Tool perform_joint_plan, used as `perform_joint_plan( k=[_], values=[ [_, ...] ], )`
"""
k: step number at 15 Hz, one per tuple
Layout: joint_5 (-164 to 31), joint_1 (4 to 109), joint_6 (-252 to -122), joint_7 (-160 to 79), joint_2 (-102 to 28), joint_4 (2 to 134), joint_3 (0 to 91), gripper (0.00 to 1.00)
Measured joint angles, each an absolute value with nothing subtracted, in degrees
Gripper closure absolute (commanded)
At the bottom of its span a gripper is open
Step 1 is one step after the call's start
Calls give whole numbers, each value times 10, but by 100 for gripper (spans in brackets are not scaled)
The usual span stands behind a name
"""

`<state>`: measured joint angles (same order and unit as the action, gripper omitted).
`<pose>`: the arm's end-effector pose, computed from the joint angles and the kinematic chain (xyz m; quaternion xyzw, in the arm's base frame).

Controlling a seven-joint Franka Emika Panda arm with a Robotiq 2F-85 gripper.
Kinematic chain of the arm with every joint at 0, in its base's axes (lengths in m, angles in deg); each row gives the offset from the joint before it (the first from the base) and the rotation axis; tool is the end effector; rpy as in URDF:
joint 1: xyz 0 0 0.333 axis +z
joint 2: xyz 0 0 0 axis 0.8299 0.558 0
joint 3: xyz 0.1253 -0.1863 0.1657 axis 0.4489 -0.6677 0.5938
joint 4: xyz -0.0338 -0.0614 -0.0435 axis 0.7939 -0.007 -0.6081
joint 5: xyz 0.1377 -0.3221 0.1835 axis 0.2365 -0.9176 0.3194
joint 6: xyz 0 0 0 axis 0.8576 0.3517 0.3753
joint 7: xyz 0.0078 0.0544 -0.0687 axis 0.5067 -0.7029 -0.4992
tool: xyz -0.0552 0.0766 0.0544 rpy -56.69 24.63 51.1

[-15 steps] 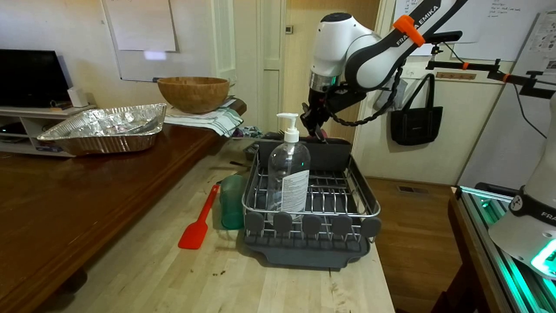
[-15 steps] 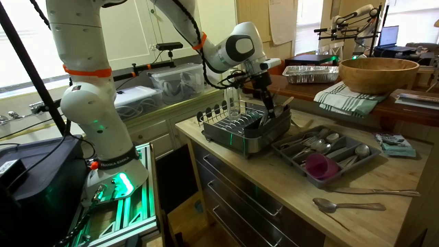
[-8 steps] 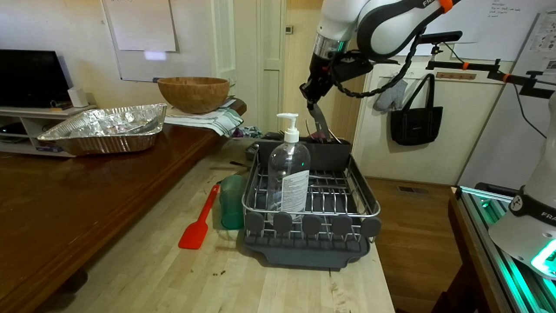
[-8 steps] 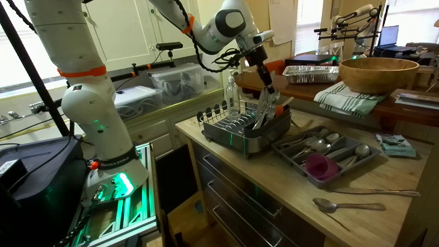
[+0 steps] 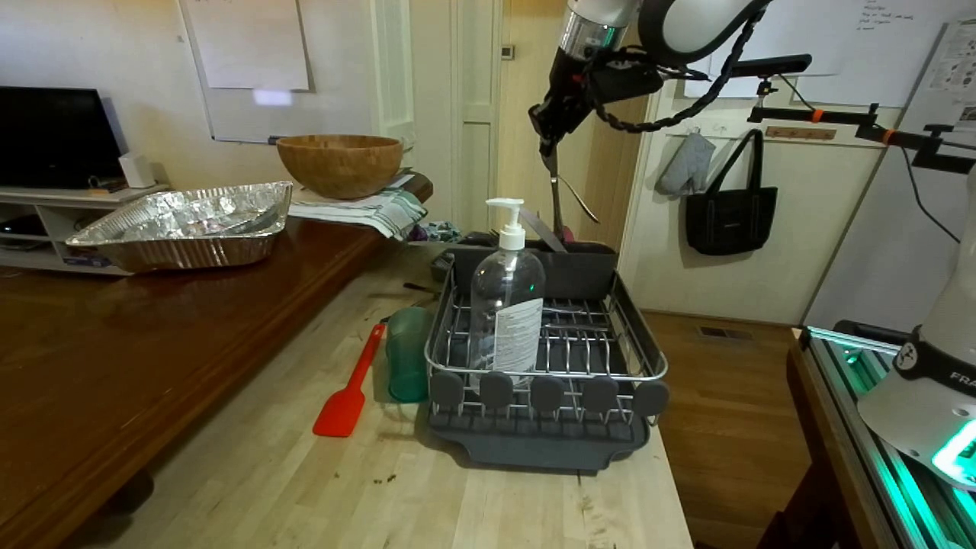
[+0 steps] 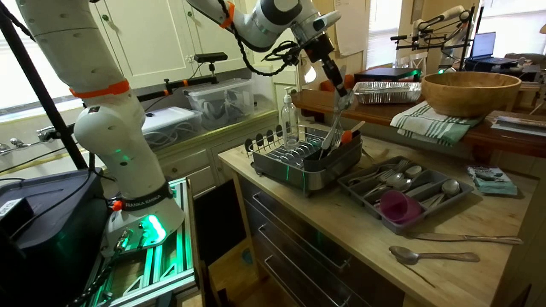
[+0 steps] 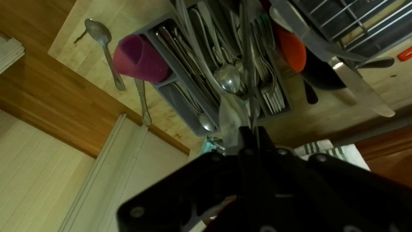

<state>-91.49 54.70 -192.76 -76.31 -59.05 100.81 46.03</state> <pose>0.5499 -0.0442 0.4244 0.9424 -0.2224 0.2177 0.1227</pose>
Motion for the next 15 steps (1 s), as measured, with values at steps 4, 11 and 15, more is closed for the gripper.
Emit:
perform_joint_plan(
  k=[4, 11, 15],
  values=[
    [-915, 525, -1928, -760, -598, 982, 459, 99],
    [-830, 487, -1891, -649, -590, 943, 429, 99],
    [-737, 467, -1874, -555, -553, 914, 397, 99]
  ],
)
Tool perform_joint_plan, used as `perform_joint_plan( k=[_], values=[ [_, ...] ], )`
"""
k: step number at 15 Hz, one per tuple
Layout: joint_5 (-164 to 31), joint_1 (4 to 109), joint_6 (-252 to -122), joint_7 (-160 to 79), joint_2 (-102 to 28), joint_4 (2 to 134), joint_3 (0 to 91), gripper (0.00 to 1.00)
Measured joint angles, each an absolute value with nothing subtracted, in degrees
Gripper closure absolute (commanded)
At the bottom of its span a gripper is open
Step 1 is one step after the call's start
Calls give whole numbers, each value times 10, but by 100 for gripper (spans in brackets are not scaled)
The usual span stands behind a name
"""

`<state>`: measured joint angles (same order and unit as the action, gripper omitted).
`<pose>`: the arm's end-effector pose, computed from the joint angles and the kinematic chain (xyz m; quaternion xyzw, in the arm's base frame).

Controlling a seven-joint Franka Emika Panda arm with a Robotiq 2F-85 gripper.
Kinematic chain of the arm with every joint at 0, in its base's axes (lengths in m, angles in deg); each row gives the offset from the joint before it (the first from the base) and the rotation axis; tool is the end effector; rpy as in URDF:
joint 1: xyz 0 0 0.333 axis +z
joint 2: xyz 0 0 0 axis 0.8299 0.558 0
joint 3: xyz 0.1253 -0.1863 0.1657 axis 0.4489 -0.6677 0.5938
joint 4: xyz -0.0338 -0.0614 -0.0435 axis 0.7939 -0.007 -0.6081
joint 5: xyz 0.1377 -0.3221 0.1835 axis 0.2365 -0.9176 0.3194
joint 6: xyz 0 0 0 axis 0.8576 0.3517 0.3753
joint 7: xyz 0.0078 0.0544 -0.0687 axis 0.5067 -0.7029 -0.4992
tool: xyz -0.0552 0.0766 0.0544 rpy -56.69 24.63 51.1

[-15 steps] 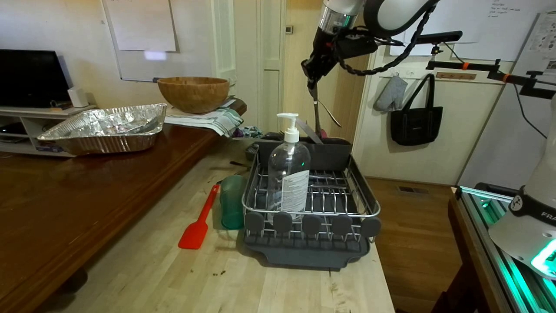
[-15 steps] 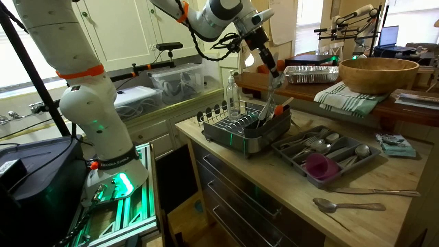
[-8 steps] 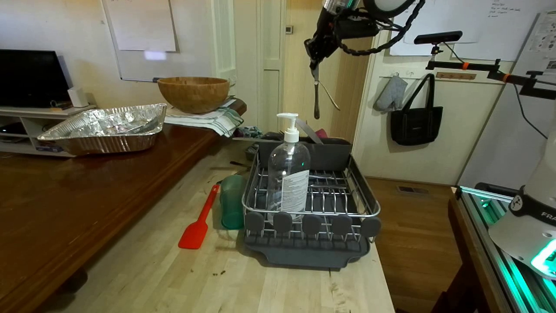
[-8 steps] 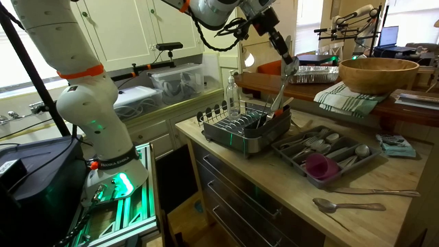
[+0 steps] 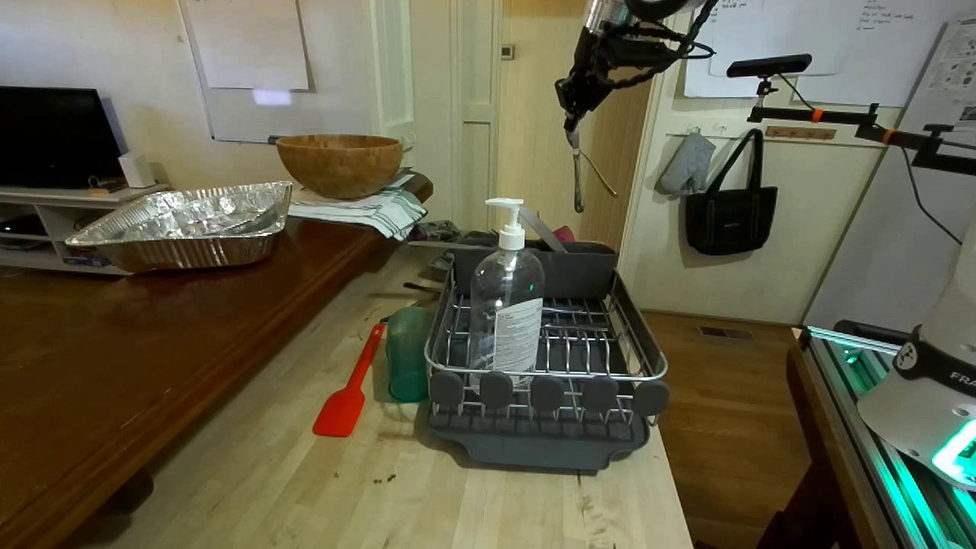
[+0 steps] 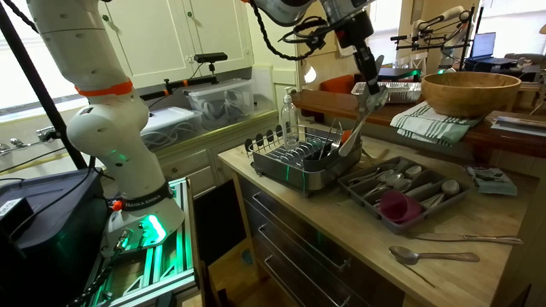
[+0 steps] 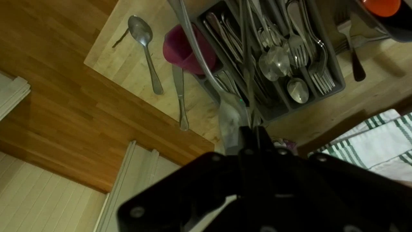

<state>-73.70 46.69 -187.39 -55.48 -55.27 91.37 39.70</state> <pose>0.5490 -0.1902 0.4583 0.9421 -0.2764 0.1760 0.0710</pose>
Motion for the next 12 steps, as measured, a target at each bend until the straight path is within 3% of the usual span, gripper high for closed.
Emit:
perform_joint_plan(
  k=[4, 12],
  values=[
    [-614, 454, -1873, -449, -511, 889, 378, 95],
    [-605, 454, -1874, -445, -503, 879, 380, 99]
  ],
)
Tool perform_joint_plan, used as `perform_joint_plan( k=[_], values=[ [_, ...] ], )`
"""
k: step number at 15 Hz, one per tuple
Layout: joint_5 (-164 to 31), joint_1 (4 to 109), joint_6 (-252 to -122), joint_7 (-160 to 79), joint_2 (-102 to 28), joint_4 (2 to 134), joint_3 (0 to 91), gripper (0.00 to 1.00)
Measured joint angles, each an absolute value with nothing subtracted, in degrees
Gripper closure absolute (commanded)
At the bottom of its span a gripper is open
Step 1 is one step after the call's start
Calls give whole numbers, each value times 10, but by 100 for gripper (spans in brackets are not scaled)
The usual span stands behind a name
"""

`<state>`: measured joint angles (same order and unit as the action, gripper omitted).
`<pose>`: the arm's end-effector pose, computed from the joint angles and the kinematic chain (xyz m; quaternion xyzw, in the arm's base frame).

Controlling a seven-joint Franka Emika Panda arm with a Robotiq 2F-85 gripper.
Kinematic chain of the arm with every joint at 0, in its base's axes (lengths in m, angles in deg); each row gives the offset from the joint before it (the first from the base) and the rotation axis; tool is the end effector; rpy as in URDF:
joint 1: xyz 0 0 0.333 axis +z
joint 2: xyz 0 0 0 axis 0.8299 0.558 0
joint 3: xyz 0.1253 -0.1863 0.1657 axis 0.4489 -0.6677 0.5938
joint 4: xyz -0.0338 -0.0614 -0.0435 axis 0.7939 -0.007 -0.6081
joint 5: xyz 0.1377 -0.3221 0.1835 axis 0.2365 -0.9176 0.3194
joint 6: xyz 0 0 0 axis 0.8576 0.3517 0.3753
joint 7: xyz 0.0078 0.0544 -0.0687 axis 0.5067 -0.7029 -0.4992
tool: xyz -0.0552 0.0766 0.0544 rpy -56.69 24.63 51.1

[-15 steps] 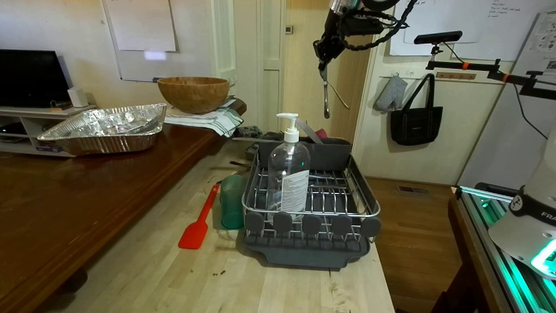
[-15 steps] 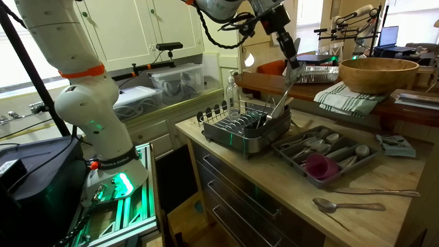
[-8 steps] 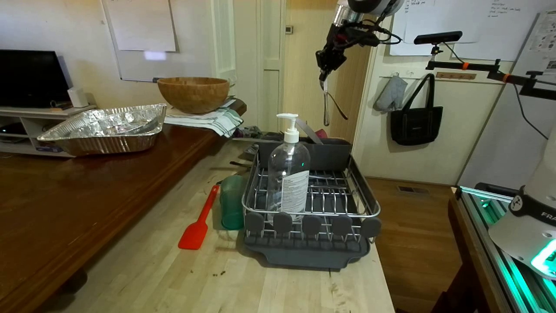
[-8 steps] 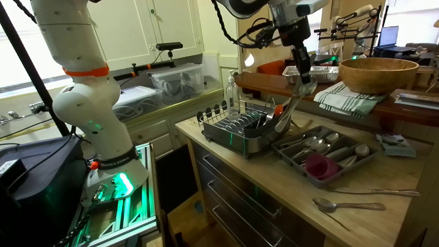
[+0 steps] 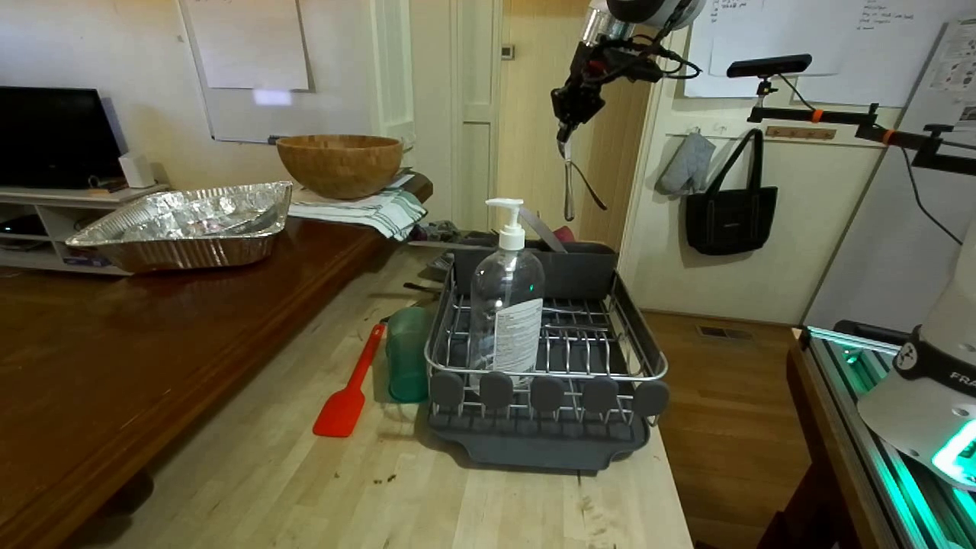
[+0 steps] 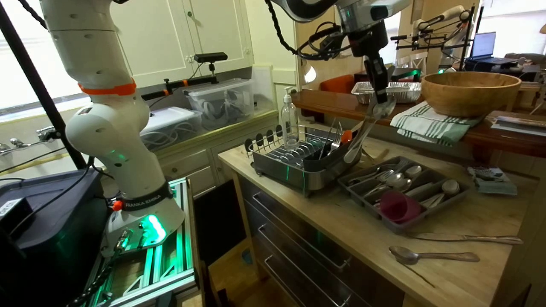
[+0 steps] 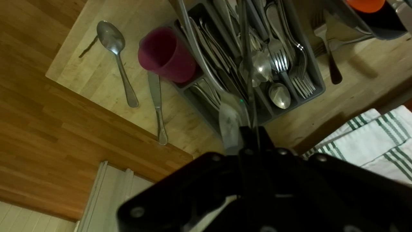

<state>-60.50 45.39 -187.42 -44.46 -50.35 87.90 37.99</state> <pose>0.5584 -0.2209 0.4388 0.9477 -0.2731 0.1650 0.0043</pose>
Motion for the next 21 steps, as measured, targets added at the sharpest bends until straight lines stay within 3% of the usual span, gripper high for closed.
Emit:
perform_joint_plan(
  k=[5, 21],
  values=[
    [-603, 449, -1866, -440, -438, 807, 376, 99],
    [-553, 404, -1607, -379, -106, 400, 425, 99]
  ],
)
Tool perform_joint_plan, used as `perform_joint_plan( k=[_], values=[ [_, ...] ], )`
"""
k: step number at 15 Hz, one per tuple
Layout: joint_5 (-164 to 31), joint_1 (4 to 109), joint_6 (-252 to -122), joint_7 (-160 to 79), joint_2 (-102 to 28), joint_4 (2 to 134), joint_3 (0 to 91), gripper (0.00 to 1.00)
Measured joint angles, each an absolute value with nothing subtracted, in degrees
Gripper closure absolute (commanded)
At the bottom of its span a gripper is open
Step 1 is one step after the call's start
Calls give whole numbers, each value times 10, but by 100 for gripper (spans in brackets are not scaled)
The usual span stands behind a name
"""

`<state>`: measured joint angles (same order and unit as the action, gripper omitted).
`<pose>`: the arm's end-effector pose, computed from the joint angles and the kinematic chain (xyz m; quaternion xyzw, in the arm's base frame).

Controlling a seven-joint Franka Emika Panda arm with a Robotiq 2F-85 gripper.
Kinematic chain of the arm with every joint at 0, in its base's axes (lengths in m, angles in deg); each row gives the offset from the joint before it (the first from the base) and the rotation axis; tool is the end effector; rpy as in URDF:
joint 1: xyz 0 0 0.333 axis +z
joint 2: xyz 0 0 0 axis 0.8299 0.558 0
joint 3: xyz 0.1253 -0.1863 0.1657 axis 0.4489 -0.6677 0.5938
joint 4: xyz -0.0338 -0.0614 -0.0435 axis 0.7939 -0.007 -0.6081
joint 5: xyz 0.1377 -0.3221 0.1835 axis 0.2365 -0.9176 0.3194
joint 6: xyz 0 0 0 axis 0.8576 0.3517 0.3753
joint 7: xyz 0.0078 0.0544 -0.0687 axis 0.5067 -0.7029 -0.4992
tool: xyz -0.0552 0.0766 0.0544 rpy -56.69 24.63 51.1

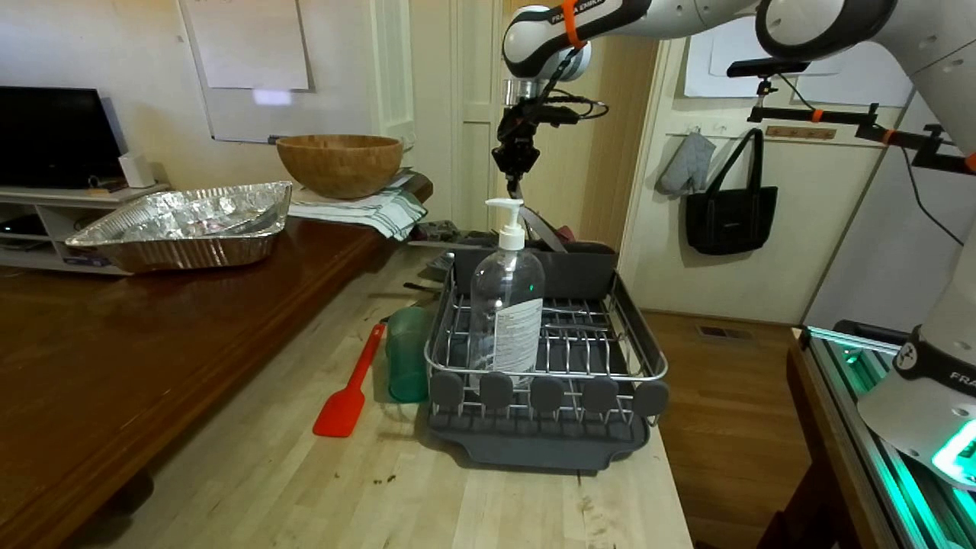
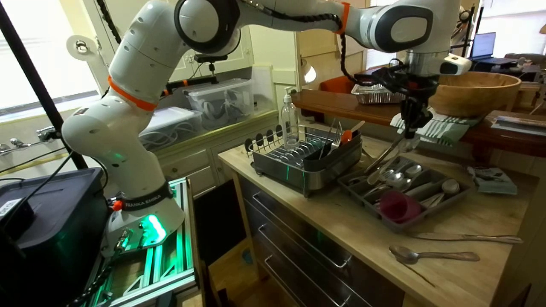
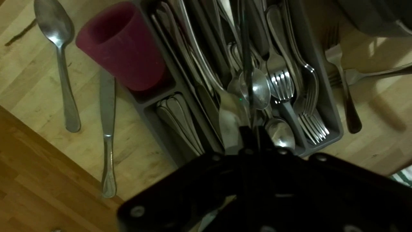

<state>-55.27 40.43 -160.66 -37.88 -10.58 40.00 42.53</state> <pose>0.6904 -0.2459 0.3357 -0.9756 0.2177 -0.0088 0.0263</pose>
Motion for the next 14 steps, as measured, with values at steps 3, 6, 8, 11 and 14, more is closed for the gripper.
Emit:
perform_joint_plan(
  k=[3, 6, 8, 11, 14],
  values=[
    [-553, 401, -1602, -380, -62, 359, 429, 95],
    [-553, 395, -1602, -380, -41, 339, 429, 99],
    [-553, 395, -1602, -380, -41, 336, 429, 99],
    [-553, 398, -1603, -380, -39, 337, 430, 99],
    [-553, 400, -1603, -380, -16, 316, 447, 99]
  ],
)
